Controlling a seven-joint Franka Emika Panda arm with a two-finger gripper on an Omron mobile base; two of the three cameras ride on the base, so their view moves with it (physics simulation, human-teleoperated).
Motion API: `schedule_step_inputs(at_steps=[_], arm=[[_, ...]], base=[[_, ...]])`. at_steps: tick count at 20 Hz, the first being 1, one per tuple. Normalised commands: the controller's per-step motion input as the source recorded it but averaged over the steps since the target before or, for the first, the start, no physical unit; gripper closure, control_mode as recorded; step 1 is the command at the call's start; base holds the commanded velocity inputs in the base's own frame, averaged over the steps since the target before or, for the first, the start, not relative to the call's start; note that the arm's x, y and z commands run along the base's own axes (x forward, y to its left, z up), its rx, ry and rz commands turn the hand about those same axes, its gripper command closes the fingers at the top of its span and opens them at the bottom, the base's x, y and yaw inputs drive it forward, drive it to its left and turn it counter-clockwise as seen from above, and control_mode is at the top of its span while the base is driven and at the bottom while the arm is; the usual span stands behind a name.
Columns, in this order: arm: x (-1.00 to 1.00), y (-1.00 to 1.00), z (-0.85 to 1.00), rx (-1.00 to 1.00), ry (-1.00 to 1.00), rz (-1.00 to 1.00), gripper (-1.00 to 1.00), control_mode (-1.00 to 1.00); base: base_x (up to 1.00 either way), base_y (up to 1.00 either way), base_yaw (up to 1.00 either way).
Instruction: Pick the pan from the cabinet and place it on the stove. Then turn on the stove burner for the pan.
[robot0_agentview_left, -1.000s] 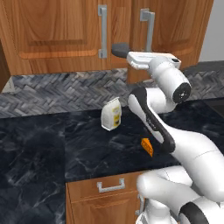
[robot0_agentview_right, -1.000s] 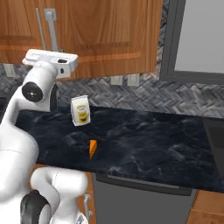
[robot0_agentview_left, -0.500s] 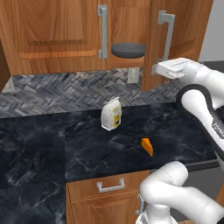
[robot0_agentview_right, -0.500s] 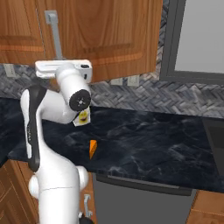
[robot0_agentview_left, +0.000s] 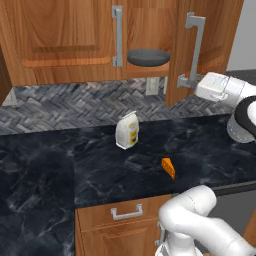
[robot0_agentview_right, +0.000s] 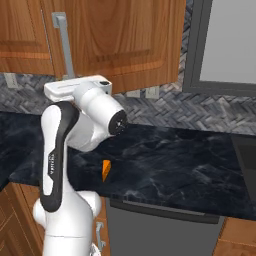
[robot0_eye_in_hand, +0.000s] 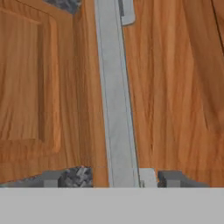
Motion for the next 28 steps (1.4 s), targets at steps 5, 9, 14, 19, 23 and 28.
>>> schedule_step_inputs(at_steps=[5,9,14,19,23,28], arm=[[-0.96,0.00,0.03,-0.04,-0.24,0.00,-1.00,-1.00],[-0.99,0.20,0.17,-0.11,-0.27,-0.07,-1.00,-1.00],[-0.54,0.70,0.12,-0.17,-0.14,-0.20,-1.00,-1.00],[-0.09,0.84,0.00,-0.18,0.00,-0.30,-1.00,-1.00],[0.00,0.68,-0.05,-0.18,0.03,-0.38,-1.00,-1.00],[0.10,0.35,-0.17,-0.27,0.20,-0.40,-1.00,-1.00]], base=[[0.00,0.00,0.00],[0.00,0.00,0.00],[0.00,0.00,0.00],[0.00,0.00,0.00],[0.00,0.00,0.00],[0.00,0.00,0.00]])
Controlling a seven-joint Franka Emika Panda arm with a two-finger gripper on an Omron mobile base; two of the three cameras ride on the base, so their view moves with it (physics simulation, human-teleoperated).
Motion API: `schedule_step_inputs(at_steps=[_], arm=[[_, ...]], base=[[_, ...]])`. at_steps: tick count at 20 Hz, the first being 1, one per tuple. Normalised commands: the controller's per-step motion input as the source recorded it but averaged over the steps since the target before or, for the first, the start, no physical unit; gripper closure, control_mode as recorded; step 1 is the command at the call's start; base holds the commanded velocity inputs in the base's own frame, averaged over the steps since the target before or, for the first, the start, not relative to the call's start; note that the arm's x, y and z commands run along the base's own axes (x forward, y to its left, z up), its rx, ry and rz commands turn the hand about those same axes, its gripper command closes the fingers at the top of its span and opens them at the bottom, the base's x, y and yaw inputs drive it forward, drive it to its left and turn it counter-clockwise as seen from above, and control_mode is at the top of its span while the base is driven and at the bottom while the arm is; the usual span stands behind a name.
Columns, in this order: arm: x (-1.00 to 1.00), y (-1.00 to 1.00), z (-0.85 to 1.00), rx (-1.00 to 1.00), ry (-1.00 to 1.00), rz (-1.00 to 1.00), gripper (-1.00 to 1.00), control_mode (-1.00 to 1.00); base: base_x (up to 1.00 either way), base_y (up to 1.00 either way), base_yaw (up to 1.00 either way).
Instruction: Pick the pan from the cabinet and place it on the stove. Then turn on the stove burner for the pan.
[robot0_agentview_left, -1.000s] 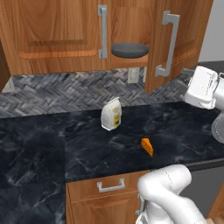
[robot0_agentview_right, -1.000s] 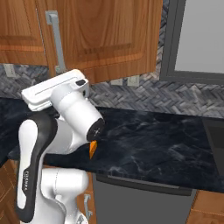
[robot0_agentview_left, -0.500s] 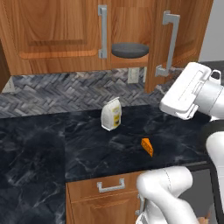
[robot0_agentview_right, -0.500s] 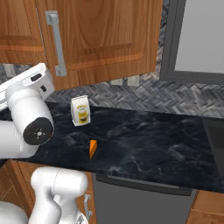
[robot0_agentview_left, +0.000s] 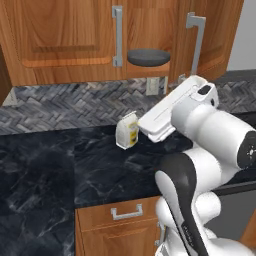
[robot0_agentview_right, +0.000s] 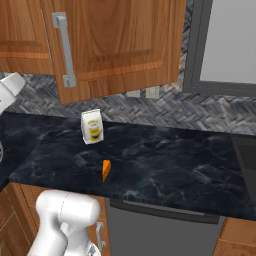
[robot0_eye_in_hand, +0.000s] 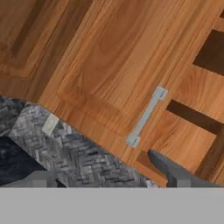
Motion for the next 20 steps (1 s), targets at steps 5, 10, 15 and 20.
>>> schedule_step_inputs(at_steps=[5,10,15,20], arm=[[0.47,0.12,-0.08,-0.27,0.28,-0.30,-1.00,-1.00],[0.62,0.01,-0.08,-0.26,0.17,-0.28,-1.00,-1.00],[0.57,0.00,-0.17,-0.26,0.16,-0.26,-1.00,-1.00],[0.59,-0.03,-0.33,-0.20,0.15,-0.23,-1.00,-1.00]], base=[[0.00,0.00,0.00],[0.00,0.00,0.00],[0.00,0.00,0.00],[0.00,0.00,0.00]])
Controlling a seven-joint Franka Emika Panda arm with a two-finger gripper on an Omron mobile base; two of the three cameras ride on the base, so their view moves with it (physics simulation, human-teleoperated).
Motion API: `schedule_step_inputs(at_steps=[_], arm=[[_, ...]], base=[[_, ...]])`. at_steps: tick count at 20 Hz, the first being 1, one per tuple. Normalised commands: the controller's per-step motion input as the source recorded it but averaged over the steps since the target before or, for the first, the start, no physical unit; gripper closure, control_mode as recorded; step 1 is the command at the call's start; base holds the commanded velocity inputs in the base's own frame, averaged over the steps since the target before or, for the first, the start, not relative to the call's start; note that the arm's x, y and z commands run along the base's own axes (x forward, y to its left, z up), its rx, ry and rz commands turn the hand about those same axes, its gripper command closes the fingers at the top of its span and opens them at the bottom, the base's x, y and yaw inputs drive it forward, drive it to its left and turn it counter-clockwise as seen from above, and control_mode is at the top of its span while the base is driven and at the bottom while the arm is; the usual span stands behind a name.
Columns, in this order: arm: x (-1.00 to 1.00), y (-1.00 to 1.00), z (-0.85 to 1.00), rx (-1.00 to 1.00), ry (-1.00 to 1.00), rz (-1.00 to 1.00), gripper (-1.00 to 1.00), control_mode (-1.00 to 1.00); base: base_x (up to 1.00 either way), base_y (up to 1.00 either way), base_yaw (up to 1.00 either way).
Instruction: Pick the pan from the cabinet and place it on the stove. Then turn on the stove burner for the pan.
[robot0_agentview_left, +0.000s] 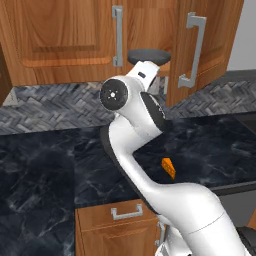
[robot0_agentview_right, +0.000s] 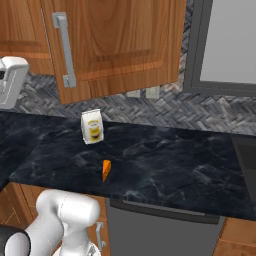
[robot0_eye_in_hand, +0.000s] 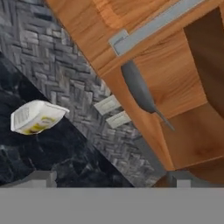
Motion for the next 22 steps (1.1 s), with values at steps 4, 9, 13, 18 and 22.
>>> schedule_step_inputs(at_steps=[4,9,13,18,22], arm=[[0.49,-0.18,-0.15,-0.15,0.14,-0.20,-1.00,-1.00],[0.28,-0.38,-0.06,-0.08,0.12,-0.13,-1.00,-1.00],[0.09,-0.48,-0.07,-0.03,0.10,-0.10,-1.00,-1.00],[-0.18,-0.56,-0.08,0.00,0.01,-0.09,-1.00,-1.00],[-0.49,-0.61,-0.11,0.00,0.00,-0.08,-1.00,-1.00]], base=[[0.00,0.00,0.00],[0.00,0.00,0.00],[0.00,0.00,0.00],[0.00,0.00,0.00],[0.00,0.00,0.00]])
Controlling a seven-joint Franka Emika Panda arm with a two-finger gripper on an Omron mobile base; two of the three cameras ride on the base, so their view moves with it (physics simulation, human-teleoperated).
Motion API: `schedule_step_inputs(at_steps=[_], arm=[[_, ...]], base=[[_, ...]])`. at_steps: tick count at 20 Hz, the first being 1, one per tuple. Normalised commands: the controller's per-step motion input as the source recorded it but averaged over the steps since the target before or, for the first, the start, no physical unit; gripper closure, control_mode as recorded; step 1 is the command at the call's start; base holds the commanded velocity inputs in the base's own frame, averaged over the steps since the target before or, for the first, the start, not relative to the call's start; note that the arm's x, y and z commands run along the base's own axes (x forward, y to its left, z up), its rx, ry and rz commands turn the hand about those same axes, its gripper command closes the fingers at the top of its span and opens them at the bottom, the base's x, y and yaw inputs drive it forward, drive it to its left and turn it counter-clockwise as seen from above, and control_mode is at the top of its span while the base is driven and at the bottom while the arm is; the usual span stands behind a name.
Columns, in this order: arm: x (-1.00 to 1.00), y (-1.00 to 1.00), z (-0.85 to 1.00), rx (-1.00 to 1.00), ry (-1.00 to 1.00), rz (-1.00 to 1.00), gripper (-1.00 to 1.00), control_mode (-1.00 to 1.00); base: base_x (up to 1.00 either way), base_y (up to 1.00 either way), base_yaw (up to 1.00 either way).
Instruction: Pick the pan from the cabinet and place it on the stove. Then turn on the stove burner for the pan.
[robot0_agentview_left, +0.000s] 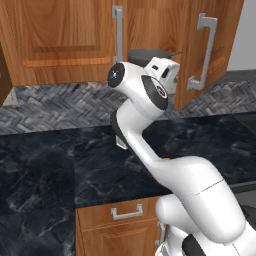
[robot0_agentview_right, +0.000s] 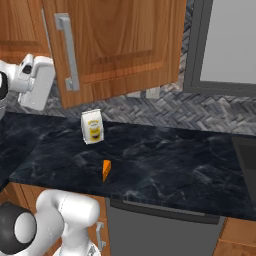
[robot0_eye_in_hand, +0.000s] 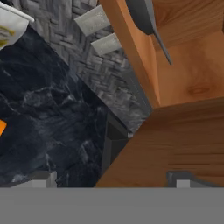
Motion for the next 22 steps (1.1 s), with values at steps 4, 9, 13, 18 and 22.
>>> schedule_step_inputs(at_steps=[4,9,13,18,22], arm=[[-0.69,-0.65,-0.10,0.00,-0.02,-0.09,-1.00,-1.00],[-0.46,-0.68,-0.09,0.00,0.00,-0.08,-1.00,-1.00],[-0.26,-0.88,-0.04,0.01,0.00,-0.03,-1.00,-1.00],[-0.29,-0.95,-0.06,0.03,0.00,-0.01,-1.00,-1.00],[-0.33,-0.96,-0.10,0.05,0.00,0.00,-1.00,-1.00]], base=[[0.00,0.00,0.00],[0.00,0.00,0.00],[0.00,0.00,0.00],[0.00,0.00,0.00],[0.00,0.00,0.00]])
